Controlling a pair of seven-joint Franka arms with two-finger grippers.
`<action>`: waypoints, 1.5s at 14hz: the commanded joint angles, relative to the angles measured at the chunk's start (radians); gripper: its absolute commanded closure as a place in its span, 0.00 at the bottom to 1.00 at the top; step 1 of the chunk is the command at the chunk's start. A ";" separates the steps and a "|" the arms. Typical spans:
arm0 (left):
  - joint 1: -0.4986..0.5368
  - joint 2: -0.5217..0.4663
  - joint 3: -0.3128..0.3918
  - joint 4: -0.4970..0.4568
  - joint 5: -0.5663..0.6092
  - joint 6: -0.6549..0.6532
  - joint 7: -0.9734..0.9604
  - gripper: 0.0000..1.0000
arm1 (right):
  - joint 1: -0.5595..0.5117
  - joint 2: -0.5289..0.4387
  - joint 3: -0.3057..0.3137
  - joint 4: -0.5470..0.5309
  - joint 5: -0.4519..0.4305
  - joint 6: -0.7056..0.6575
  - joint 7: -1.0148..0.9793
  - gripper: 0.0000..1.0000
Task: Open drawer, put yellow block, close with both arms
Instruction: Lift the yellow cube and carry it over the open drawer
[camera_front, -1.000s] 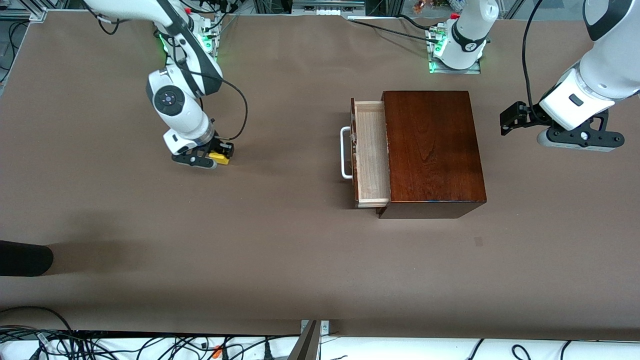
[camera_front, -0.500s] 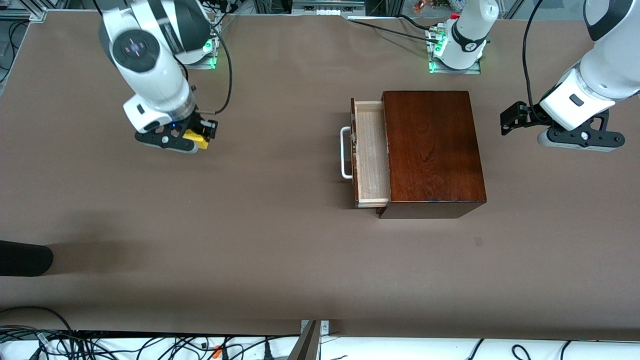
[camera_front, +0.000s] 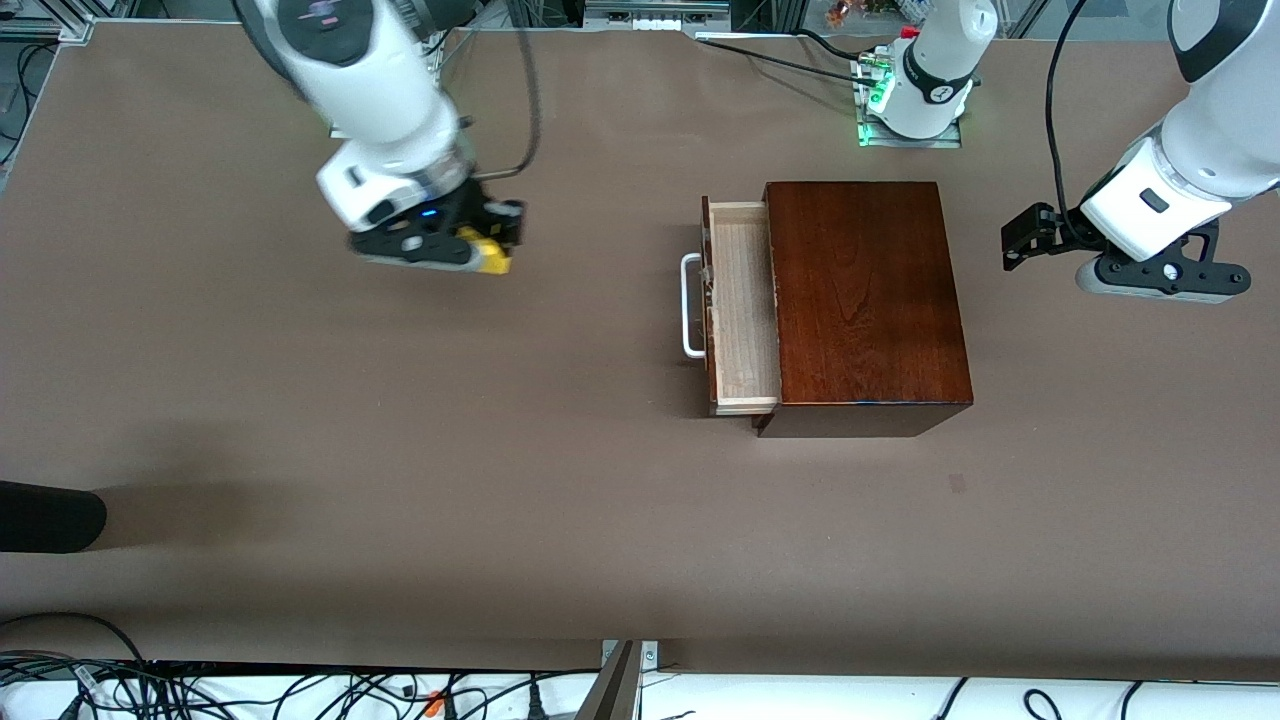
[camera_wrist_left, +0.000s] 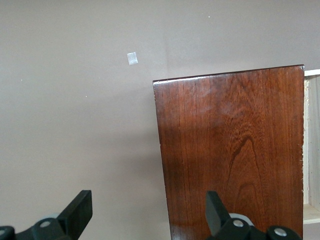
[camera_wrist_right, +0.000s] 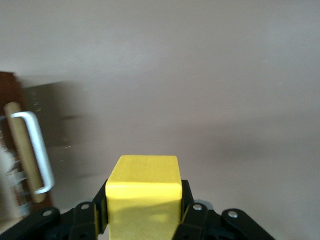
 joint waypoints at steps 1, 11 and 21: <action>0.005 -0.010 -0.001 -0.003 0.017 -0.011 0.026 0.00 | 0.123 0.136 -0.006 0.193 -0.027 -0.060 0.146 1.00; 0.005 -0.010 -0.001 -0.003 0.017 -0.011 0.024 0.00 | 0.522 0.476 -0.076 0.553 -0.199 0.019 0.649 1.00; 0.005 -0.011 -0.001 -0.003 0.017 -0.011 0.026 0.00 | 0.496 0.525 -0.084 0.548 -0.113 0.143 1.400 1.00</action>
